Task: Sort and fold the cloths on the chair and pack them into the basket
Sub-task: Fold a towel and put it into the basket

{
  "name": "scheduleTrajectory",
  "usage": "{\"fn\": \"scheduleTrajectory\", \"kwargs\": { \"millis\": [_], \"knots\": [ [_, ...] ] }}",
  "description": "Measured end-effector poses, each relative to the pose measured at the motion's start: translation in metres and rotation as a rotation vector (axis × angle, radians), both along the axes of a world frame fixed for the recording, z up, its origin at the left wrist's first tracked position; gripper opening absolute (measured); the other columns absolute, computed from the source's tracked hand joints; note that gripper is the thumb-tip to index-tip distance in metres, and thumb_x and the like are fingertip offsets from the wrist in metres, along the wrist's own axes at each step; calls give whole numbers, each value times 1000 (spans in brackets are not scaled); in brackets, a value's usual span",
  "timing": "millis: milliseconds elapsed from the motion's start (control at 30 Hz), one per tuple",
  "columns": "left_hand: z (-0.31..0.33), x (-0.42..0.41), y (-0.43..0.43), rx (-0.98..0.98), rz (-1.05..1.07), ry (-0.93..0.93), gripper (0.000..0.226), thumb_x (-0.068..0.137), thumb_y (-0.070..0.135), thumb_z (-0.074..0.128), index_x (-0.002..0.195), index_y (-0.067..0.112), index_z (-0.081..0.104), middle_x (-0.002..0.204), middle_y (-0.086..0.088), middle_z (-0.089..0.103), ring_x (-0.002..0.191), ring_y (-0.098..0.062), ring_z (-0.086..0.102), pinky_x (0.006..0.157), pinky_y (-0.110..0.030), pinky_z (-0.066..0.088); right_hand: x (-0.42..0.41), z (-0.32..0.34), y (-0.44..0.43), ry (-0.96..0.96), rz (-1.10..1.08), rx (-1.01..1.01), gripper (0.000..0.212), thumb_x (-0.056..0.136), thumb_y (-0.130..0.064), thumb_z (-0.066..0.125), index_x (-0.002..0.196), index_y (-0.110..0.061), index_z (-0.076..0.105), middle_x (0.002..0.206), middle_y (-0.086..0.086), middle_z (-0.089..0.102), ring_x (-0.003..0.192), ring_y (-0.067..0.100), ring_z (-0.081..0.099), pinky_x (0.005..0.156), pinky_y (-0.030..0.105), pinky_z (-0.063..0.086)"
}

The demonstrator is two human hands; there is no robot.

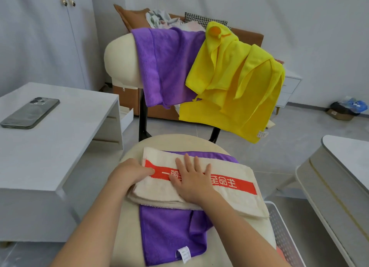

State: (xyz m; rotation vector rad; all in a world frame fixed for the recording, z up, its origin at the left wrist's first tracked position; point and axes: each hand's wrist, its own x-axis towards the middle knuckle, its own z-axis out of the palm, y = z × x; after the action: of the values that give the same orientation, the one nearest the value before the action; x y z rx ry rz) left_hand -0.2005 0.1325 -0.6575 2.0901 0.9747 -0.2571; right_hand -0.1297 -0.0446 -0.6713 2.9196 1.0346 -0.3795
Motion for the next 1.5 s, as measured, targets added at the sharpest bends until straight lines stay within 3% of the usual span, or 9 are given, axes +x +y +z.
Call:
{"fn": "scheduleTrajectory", "kwargs": {
  "millis": [333,433,533,600,733,900,1067,1200,1500],
  "knots": [
    [13,-8,-6,136,-56,-229,27,74,35,62,62,15,49,68,-3,56,66,-19,53,58,-28,35,-15,-6,12,-61,-20,76,60,99,-52,13,152,-26,2,160,2,-6,147,30,-7,115,58,-5],
    [24,-4,-23,-236,-66,-449,25,82,35,64,72,13,58,68,-2,57,67,-17,52,63,-29,37,-11,-7,10,-16,-15,200,53,101,-44,16,151,-28,13,160,1,6,147,26,-1,116,53,-4],
    [28,0,-46,-537,-109,-541,33,96,29,48,82,11,72,78,-1,68,74,-13,57,72,-28,41,-9,-2,-1,317,-58,738,38,102,-28,29,136,-29,46,141,-2,50,138,19,34,117,42,13],
    [22,4,-56,-457,-140,-652,27,95,18,50,81,13,72,82,0,69,77,-11,58,76,-28,43,-11,11,-9,600,-204,1106,31,101,-22,37,112,-24,65,113,-1,69,109,11,60,99,28,42],
    [8,14,-65,-40,-167,-772,5,81,17,68,81,18,63,91,4,61,87,-10,57,81,-26,45,-9,25,-16,1072,-453,1356,41,102,-31,32,111,-12,68,110,10,70,105,20,65,91,32,49],
    [1,16,-80,-39,-186,-767,37,95,24,54,131,20,48,133,10,45,125,-5,40,103,-21,31,-6,27,-19,1263,-545,1381,36,99,-29,42,114,-5,64,109,16,68,103,25,65,89,37,52],
    [4,18,-98,-385,13,-843,47,101,9,32,146,22,30,140,9,47,133,-3,34,114,-27,24,-6,28,-23,1397,-592,1420,36,100,-27,43,123,-5,59,119,19,65,112,29,62,99,43,46],
    [8,20,-103,-523,72,-864,58,97,-1,32,149,21,18,137,4,53,136,-10,34,116,-38,24,-5,25,-27,1265,-535,1318,27,93,-3,51,118,-5,59,106,20,69,98,32,68,85,43,54],
    [-4,23,-107,-92,-224,-701,45,102,15,30,147,17,30,154,6,25,144,-7,12,118,-29,11,6,25,-52,1322,-627,1342,38,88,9,40,118,-5,59,110,21,67,101,35,65,86,45,53]
  ]
}}
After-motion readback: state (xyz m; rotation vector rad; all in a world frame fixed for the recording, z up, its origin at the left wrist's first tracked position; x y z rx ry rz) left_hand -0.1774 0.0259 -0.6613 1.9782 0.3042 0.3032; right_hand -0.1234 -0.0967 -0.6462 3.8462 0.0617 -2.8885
